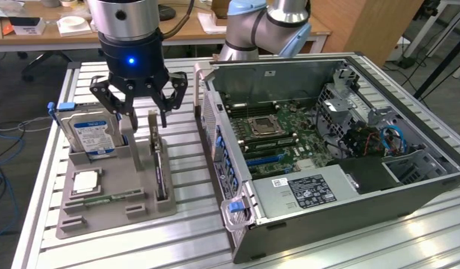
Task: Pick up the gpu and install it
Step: 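Pick up the gpu and move the gpu toward the slot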
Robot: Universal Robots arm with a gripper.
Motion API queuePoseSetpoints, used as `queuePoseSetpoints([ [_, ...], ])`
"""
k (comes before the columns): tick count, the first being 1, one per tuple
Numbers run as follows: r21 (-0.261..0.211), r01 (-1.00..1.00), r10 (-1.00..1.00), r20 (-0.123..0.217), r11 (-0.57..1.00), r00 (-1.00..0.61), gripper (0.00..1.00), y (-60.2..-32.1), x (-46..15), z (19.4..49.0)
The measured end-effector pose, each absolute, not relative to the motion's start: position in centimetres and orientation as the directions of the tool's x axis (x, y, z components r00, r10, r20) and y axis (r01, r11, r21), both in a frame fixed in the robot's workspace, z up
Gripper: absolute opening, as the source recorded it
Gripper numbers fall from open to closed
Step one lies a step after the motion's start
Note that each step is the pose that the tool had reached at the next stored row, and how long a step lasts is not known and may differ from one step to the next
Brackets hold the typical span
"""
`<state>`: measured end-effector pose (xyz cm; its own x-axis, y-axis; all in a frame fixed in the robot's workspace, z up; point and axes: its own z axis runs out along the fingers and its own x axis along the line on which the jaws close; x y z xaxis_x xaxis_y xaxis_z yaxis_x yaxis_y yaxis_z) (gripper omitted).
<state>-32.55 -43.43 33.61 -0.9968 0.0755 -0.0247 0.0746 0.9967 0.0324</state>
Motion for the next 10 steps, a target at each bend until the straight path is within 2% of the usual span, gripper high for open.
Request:
queuePoseSetpoints([
  [10,0.030,0.074,0.075,-0.025,0.997,-0.997,0.55,-43.47,-32.23,33.53],
])
